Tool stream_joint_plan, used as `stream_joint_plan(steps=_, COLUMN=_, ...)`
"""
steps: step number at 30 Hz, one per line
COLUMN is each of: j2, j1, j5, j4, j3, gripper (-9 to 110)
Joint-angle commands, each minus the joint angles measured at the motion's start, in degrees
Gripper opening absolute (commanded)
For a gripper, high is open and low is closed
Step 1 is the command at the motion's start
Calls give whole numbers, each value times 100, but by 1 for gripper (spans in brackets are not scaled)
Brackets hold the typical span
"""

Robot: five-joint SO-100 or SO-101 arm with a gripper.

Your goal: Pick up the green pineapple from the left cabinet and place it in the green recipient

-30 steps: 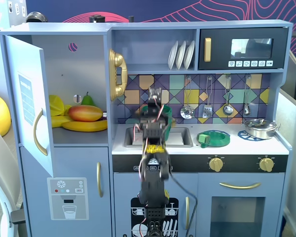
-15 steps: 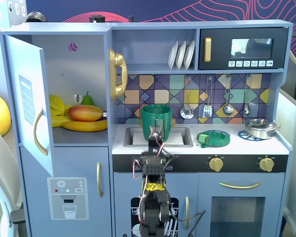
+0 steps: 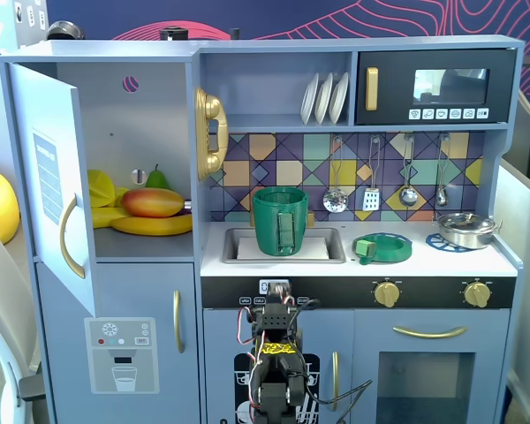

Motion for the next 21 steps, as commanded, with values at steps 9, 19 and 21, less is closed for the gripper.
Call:
stream_joint_plan(steps=9, j2=0, j1=-255, j5=1037, j4=1898, j3=237, gripper=0)
stream_joint_plan(steps=19, j2=0, j1=-237, j5=1433, j4=1925, j3=246, gripper=12)
stream_joint_plan(steps=21, j2=0, j1=-246, j5=1433, j4=1925, j3=246, gripper=12)
